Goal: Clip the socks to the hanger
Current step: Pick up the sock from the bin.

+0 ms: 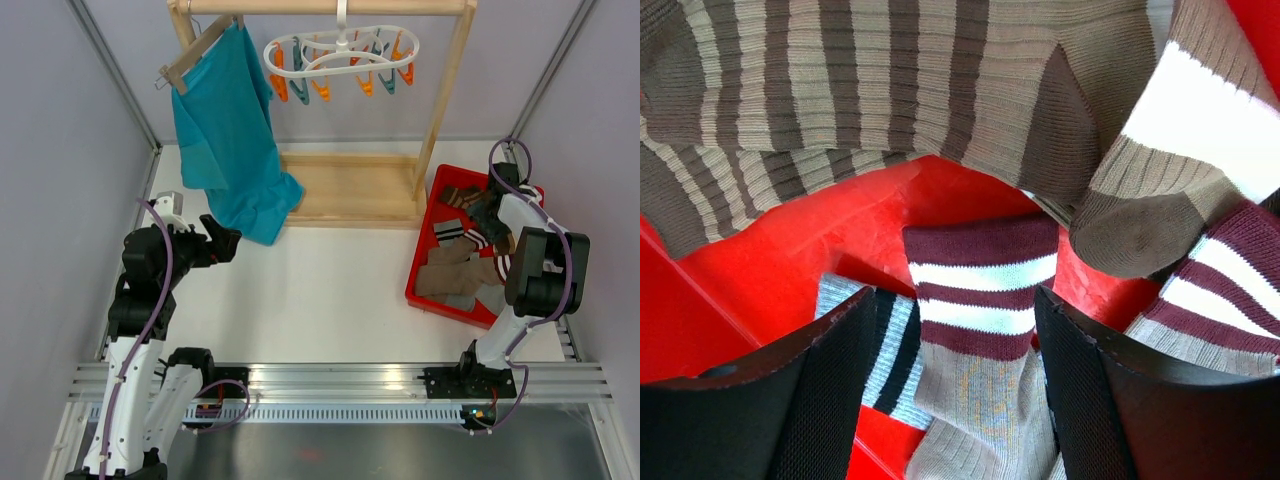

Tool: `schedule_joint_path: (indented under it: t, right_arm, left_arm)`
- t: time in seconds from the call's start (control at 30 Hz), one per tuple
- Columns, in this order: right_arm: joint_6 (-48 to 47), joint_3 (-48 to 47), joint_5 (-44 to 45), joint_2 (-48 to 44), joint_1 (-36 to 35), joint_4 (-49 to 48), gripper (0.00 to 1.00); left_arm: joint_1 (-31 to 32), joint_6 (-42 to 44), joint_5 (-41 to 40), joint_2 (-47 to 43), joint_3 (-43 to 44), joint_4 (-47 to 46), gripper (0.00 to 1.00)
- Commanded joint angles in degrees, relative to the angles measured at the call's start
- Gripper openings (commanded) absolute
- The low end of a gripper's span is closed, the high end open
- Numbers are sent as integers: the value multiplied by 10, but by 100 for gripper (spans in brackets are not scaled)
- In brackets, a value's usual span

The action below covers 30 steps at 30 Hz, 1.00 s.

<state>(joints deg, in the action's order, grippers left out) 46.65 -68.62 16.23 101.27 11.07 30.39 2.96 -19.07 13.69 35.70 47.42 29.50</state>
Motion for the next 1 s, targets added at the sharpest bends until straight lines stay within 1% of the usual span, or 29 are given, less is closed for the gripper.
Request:
schedule_joint_path:
  t: [0.0, 0.1, 0.3, 0.4, 0.6, 0.63, 0.67, 0.7, 0.73, 0.8, 0.83, 0.93, 0.97]
  right_arm:
    - [-6, -14, -6, 6, 3, 0, 72]
    - [-8, -22, -13, 14, 3, 8, 71]
    - [-10, 15, 5, -6, 3, -10, 71]
    - [-13, 25, 6, -6, 2, -17, 69]
    - [-11, 39, 5, 1, 3, -36, 59]
    - [-11, 43, 7, 0, 2, -38, 51]
    - [-12, 44, 11, -1, 3, -38, 47]
    - [-14, 45, 11, -5, 2, -41, 36]
    - [-14, 48, 13, -8, 2, -45, 30]
    - [-18, 46, 15, -13, 2, -46, 24]
    - [-20, 47, 14, -14, 2, -46, 17]
    - [-28, 49, 9, -30, 2, -52, 3]
    - [-33, 52, 5, -46, 2, -53, 0]
  left_arm:
    - [-3, -19, 10, 0, 0, -7, 100]
    - [-3, -19, 10, 0, 0, -6, 100]
    - [-3, -19, 9, 1, 1, -6, 100]
    - [-3, -19, 10, 1, 0, -6, 100]
    - [-2, -19, 11, 1, 0, -6, 100]
    - [-3, -19, 11, 2, 0, -6, 100]
    - [-3, -19, 11, 2, 0, -6, 100]
    - [-3, -19, 12, 2, 0, -6, 100]
    - [-3, -19, 12, 4, 0, -6, 100]
    - [-3, -19, 12, 4, 0, -6, 100]
    - [-3, -19, 12, 4, 0, -6, 100]
    - [-3, -19, 13, 6, 0, -7, 100]
    - [-3, -19, 15, 7, 0, -8, 100]
